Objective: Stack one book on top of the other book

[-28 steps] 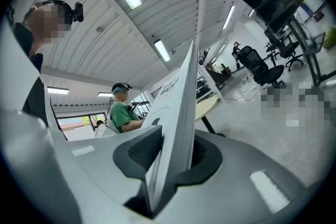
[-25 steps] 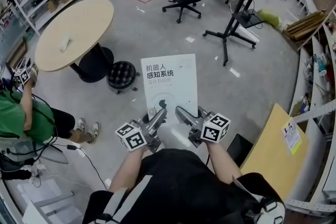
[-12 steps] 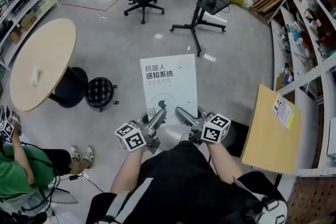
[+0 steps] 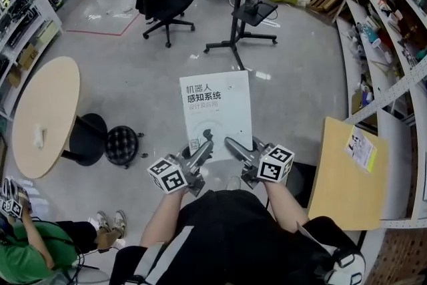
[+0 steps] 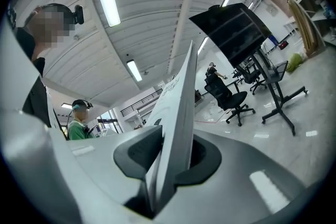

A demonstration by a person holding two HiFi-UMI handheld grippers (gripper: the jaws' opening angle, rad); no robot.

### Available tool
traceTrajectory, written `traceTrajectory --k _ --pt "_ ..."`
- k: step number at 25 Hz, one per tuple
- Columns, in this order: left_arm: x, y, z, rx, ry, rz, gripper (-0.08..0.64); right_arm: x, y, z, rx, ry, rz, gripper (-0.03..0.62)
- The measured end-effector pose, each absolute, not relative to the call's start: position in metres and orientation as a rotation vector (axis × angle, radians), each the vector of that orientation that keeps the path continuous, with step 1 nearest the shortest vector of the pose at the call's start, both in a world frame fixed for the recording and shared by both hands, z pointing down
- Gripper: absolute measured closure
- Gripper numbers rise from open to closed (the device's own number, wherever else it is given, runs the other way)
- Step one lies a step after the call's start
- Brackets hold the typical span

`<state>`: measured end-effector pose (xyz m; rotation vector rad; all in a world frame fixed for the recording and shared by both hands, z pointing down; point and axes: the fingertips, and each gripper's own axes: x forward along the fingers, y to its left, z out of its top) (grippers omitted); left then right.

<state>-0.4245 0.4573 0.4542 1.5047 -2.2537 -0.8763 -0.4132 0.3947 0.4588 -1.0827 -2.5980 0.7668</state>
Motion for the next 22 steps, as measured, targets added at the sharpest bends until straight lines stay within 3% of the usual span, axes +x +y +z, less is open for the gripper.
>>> traceTrajectory --k 11,22 --pt "-0.472 0.315 0.445 1.705 -2.045 -0.871 0.493 -0.449 0.255 0.45 -0.832 -2.777 0.786 0.506" --pt "-0.438 0.195 0.455 1.912 -1.672 -0.773 0.499 -0.394 0.147 0.459 -0.374 -2.943 0.861 0.506"
